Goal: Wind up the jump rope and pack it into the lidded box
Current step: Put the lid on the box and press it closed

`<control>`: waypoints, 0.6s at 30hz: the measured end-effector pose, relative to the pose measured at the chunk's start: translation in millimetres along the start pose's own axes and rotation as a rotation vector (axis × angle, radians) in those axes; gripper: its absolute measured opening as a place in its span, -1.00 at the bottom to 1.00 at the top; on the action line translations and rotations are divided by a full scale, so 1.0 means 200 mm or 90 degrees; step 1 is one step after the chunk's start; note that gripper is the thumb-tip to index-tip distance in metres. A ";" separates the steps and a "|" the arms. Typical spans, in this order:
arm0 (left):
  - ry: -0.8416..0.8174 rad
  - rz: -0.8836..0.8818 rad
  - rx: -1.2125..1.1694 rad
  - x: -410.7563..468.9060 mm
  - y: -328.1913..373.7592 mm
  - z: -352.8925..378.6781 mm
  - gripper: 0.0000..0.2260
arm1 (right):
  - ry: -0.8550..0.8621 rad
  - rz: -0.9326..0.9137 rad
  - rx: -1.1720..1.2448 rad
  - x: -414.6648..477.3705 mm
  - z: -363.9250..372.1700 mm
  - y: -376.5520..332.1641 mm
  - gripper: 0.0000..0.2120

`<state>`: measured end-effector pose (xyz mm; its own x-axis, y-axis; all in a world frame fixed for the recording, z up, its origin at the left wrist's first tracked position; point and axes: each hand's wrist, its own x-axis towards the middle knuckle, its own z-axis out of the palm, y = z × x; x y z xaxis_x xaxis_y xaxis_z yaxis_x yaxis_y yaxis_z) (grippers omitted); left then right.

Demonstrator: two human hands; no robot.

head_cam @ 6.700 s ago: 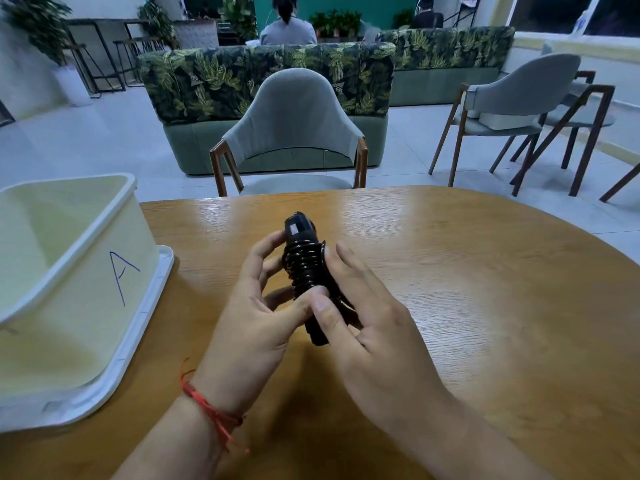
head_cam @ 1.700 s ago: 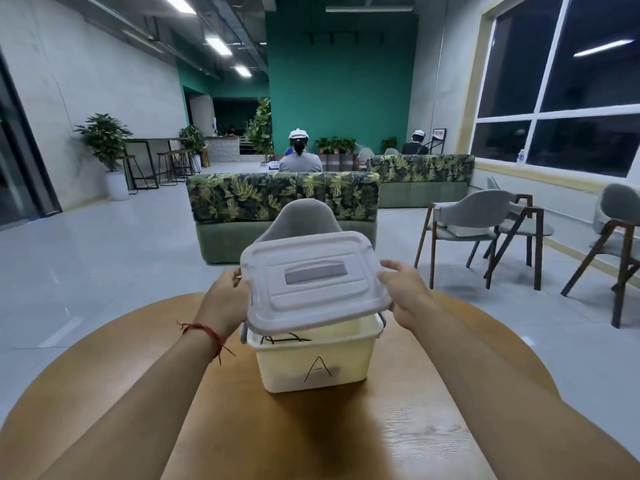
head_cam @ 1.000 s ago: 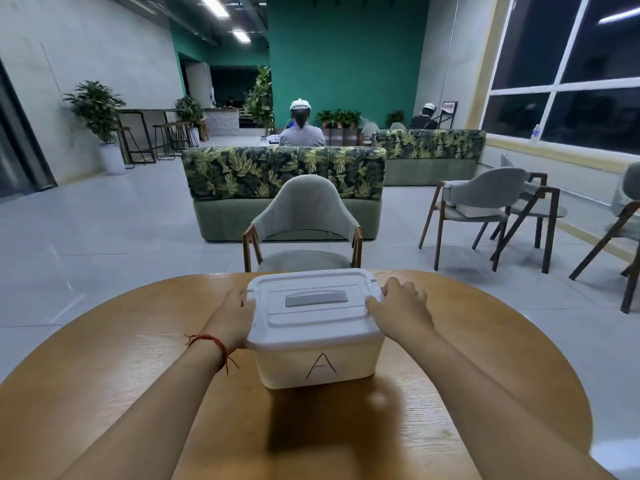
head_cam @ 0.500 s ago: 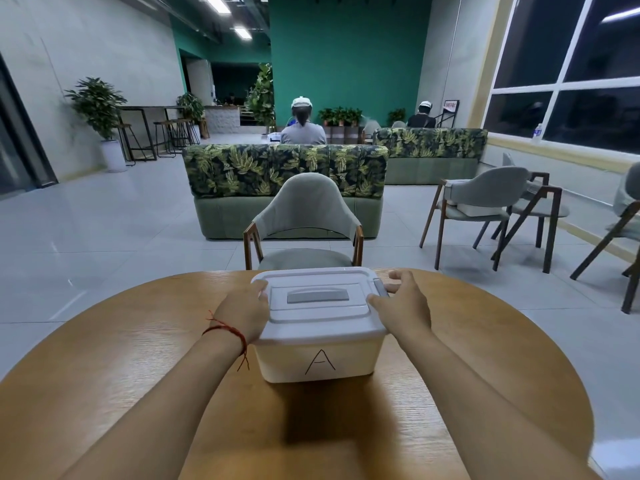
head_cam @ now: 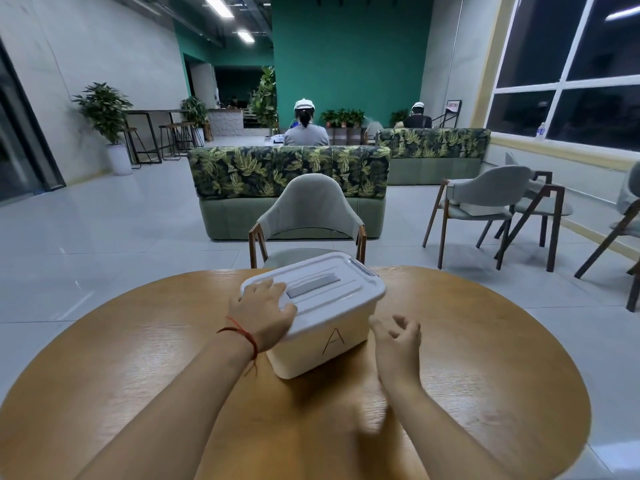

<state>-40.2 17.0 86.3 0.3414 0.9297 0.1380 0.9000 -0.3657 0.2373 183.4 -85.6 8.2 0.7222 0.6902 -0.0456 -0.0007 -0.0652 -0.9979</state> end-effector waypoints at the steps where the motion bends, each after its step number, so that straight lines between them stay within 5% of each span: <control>1: 0.000 -0.029 0.039 -0.03 0.05 0.00 -0.40 | -0.026 0.016 0.003 -0.02 0.00 0.02 -0.52; 8: -0.035 -0.020 0.149 -0.17 0.30 -0.05 -0.28 | -0.260 0.063 0.120 -0.08 0.00 -0.06 -0.75; 14: 0.028 0.053 0.030 -0.27 0.35 0.03 -0.40 | -0.281 0.157 0.026 0.05 -0.03 -0.16 -0.67; 18: 0.023 0.068 -0.018 -0.23 0.32 0.04 -0.48 | -0.310 0.114 -0.045 0.09 -0.03 -0.20 -0.58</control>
<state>4.2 -49.3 86.5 0.4240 0.8836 0.1987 0.8511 -0.4637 0.2462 200.9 -75.4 47.6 0.3103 0.9175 -0.2488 -0.0358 -0.2502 -0.9675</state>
